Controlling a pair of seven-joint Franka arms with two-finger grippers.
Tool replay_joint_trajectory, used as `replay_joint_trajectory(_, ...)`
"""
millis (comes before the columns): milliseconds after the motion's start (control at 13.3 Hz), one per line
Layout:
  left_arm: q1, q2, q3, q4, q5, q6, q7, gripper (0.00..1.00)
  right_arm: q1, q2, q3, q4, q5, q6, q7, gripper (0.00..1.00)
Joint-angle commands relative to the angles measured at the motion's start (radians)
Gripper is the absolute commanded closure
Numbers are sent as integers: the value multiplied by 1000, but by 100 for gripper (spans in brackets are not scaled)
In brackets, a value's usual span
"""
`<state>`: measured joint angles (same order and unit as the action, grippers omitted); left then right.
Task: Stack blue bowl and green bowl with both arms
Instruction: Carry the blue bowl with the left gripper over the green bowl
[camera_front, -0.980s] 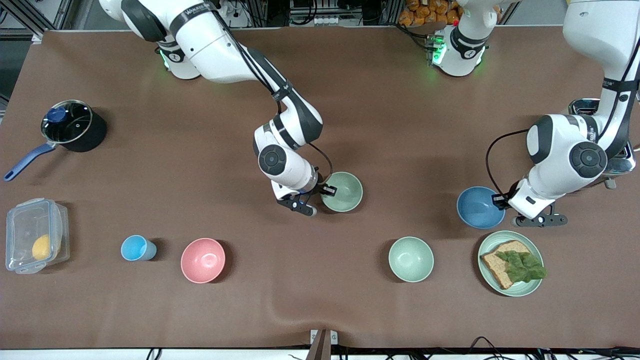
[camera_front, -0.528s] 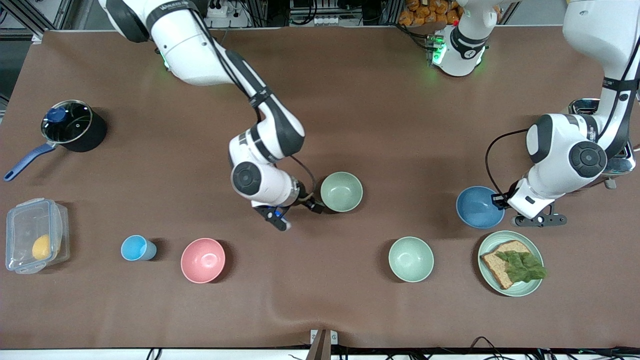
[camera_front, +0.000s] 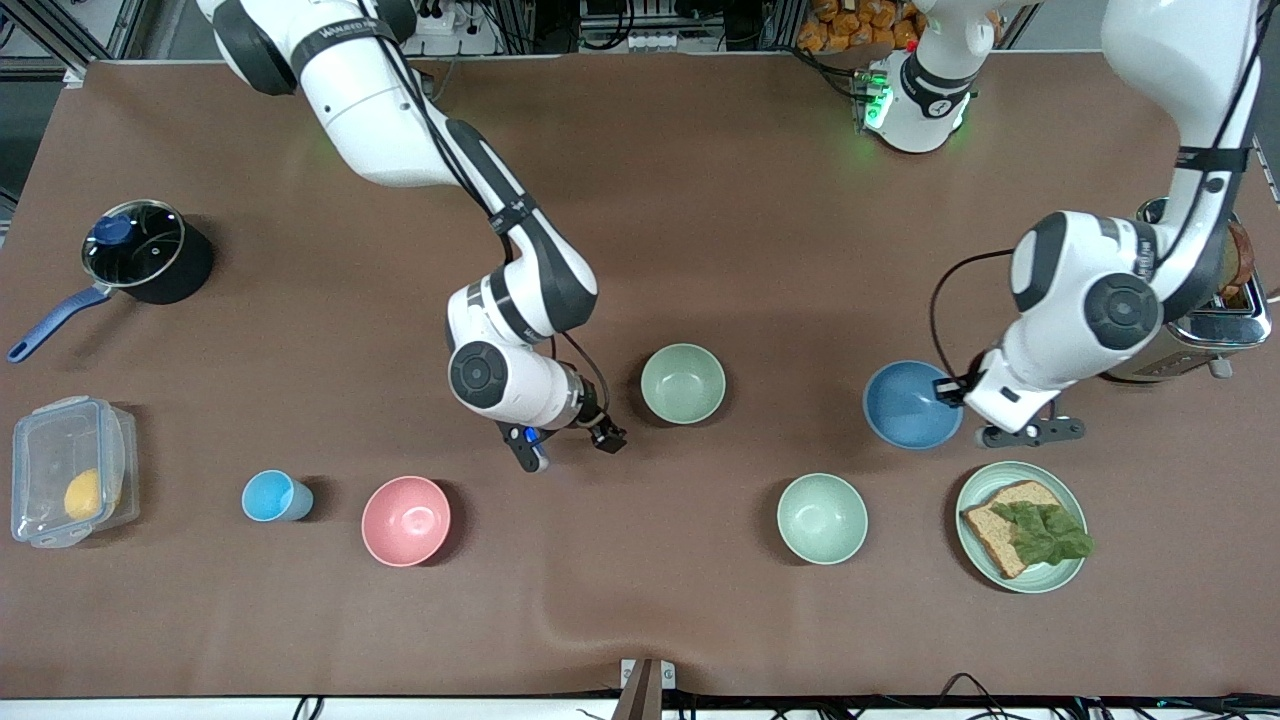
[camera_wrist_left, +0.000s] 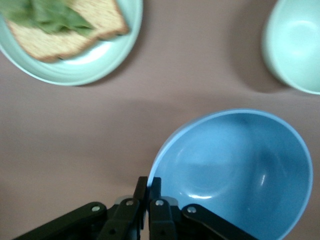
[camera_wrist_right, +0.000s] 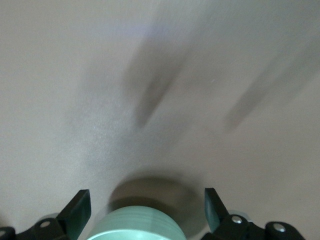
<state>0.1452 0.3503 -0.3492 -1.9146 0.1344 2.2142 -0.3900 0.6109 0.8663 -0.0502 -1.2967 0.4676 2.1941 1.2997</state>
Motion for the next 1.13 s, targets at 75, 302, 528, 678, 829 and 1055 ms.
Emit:
replay_joint_trajectory(75, -15, 9, -122, 22, -15, -22, -234, 100, 26, 60, -2, 8, 74, 85, 48, 0)
replay_joint_trajectory(302, -99, 44, -145, 64, -24, -22, -399, 100, 24, 62, -2, 8, 78, 92, 65, 0)
replay_joint_trajectory(528, -183, 97, -145, 152, -24, -22, -542, 100, 24, 62, -2, 8, 77, 90, 67, 0)
replay_joint_trajectory(678, -246, 151, -145, 219, -24, -22, -627, 100, 24, 62, -2, 7, 77, 90, 84, 0)
replay_joint_trajectory(829, -272, 191, -145, 250, -22, -22, -664, 100, 26, 62, -3, 2, 77, 90, 87, 0)
replay_joint_trajectory(1055, -277, 228, -145, 252, -19, -19, -664, 100, 23, 62, -3, -7, 75, 93, 85, 0)
